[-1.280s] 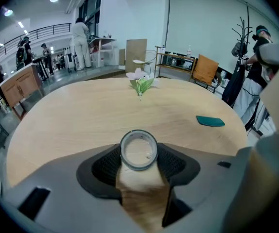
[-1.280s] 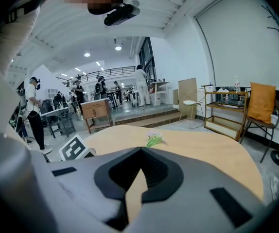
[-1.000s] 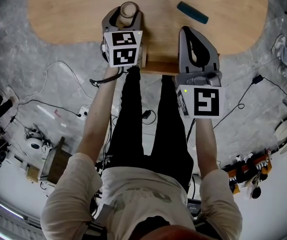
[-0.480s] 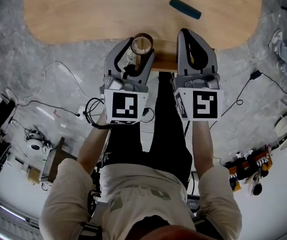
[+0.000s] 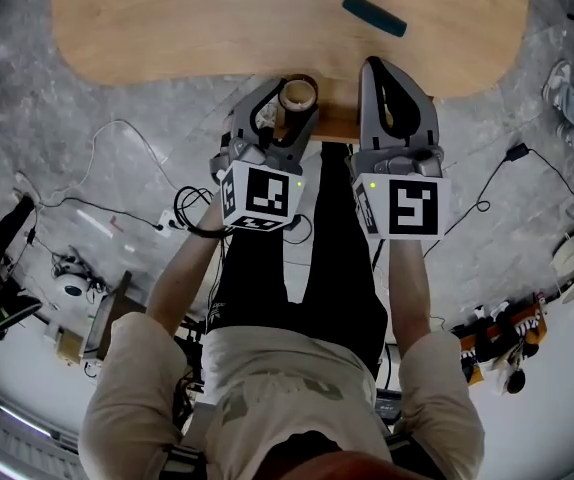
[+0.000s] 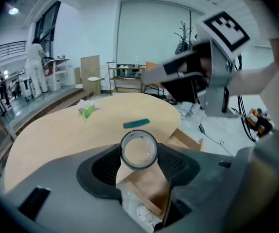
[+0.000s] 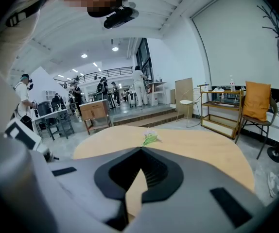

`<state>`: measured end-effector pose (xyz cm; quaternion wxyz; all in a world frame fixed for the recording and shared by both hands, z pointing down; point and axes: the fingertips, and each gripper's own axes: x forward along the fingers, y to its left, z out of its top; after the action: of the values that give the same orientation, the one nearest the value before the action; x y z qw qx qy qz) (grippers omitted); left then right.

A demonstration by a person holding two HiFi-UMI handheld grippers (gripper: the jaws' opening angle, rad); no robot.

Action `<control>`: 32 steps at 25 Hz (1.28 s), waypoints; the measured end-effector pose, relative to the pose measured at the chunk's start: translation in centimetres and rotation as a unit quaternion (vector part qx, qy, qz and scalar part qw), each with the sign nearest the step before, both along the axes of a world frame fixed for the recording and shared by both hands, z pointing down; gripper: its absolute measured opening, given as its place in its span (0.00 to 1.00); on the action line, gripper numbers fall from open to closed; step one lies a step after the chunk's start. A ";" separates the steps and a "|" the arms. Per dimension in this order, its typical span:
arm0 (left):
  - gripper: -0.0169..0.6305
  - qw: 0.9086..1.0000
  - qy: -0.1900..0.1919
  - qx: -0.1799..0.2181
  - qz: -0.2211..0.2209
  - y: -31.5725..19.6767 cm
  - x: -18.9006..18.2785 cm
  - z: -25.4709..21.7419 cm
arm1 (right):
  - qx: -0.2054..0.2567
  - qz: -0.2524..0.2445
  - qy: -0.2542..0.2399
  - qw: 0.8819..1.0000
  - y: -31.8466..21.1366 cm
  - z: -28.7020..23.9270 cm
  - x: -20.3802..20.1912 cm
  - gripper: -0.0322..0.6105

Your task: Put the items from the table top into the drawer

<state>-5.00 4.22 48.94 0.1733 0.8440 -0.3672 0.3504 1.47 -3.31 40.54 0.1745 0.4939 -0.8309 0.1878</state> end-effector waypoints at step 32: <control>0.41 0.947 -0.189 -0.185 0.182 9.0 4.4 19.4 | -0.043 -0.029 0.004 0.999 4.6 3.4 1.2 0.05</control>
<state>-0.61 13.17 68.29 0.1867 0.7681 -0.1622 0.5907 2.64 1.32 43.93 0.2041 0.4622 -0.8354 0.2164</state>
